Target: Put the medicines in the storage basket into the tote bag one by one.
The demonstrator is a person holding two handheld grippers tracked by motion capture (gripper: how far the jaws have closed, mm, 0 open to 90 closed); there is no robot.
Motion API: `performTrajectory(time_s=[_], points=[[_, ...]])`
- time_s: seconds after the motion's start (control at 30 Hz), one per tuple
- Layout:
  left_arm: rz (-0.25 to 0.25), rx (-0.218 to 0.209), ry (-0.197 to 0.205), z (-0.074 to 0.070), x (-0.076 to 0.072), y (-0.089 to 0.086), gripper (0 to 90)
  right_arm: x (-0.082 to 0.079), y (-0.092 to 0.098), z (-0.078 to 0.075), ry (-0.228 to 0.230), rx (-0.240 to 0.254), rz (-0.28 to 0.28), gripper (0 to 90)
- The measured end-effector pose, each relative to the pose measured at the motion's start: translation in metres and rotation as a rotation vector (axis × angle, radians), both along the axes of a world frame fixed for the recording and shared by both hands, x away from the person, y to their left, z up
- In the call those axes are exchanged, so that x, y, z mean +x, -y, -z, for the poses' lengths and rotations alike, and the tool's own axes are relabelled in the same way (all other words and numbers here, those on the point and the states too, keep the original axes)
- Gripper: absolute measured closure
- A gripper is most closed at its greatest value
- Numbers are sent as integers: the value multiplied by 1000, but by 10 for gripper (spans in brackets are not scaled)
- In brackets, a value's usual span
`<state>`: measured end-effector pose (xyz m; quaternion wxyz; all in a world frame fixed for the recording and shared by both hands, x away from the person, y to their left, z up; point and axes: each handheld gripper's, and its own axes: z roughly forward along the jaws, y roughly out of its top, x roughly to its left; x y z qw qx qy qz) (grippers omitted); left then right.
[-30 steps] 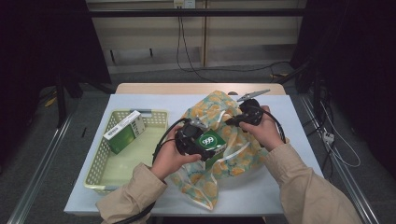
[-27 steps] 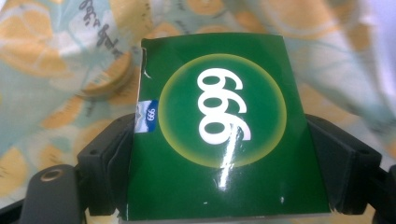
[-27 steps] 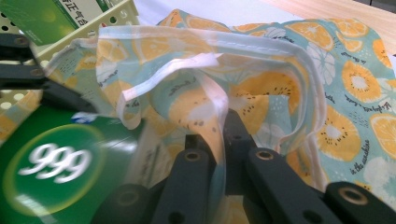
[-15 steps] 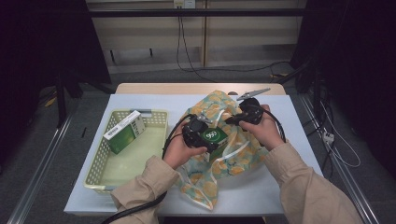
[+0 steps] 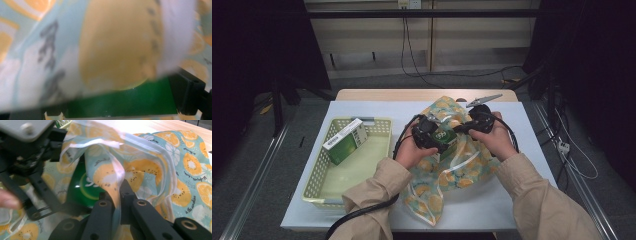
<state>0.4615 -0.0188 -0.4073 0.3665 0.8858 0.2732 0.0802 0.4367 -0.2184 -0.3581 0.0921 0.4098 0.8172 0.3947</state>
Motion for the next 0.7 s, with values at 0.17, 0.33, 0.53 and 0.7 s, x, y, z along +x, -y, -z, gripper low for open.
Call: performTrajectory(time_s=[0.17, 0.33, 0.53, 0.7], points=[[-24, -9, 16, 2, 12, 6, 155, 1, -1, 1, -1, -3, 0, 888], [-18, -16, 4, 3, 13, 4, 133, 3, -1, 5, -8, 1, 1, 888], [-23, -3, -27, -8, 2, -8, 91, 3, 1, 7, -13, 4, 5, 888], [-19, 5, -29, -17, -11, -23, 81, 3, 4, 8, -14, 2, 13, 889]])
